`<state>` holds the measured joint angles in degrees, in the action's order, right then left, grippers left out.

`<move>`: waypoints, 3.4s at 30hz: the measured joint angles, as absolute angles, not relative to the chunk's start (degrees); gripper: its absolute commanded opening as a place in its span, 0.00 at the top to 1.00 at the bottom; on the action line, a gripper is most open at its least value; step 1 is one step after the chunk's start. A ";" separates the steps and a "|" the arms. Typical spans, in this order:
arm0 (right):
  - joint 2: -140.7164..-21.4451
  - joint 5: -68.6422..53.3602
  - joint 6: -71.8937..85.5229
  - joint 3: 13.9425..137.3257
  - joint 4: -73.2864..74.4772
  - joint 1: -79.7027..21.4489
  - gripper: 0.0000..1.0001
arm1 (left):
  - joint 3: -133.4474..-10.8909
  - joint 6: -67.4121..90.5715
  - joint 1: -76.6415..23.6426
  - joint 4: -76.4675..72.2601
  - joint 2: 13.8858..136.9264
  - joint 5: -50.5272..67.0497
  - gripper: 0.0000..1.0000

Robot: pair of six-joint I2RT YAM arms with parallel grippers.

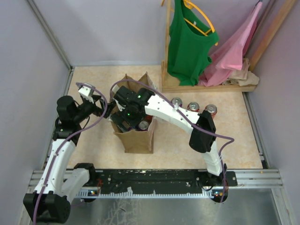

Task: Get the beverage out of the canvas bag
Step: Take out the drink from the canvas bag.

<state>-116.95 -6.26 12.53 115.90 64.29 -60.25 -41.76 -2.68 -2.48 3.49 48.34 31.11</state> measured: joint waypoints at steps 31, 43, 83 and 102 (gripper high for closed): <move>-117.82 -3.62 14.76 104.99 54.96 -60.27 0.01 | -41.10 -2.96 -2.15 8.14 47.79 30.26 0.00; -119.79 -2.35 12.69 105.06 56.42 -62.06 0.49 | -41.12 -1.30 -2.44 3.20 47.77 31.16 0.00; -120.60 20.86 10.31 129.91 74.81 -64.97 1.00 | -43.57 0.16 -2.63 -9.13 43.42 31.24 0.00; -111.48 33.45 11.66 131.37 62.72 -60.58 1.00 | -42.52 -2.35 -2.52 -8.91 33.67 30.55 0.00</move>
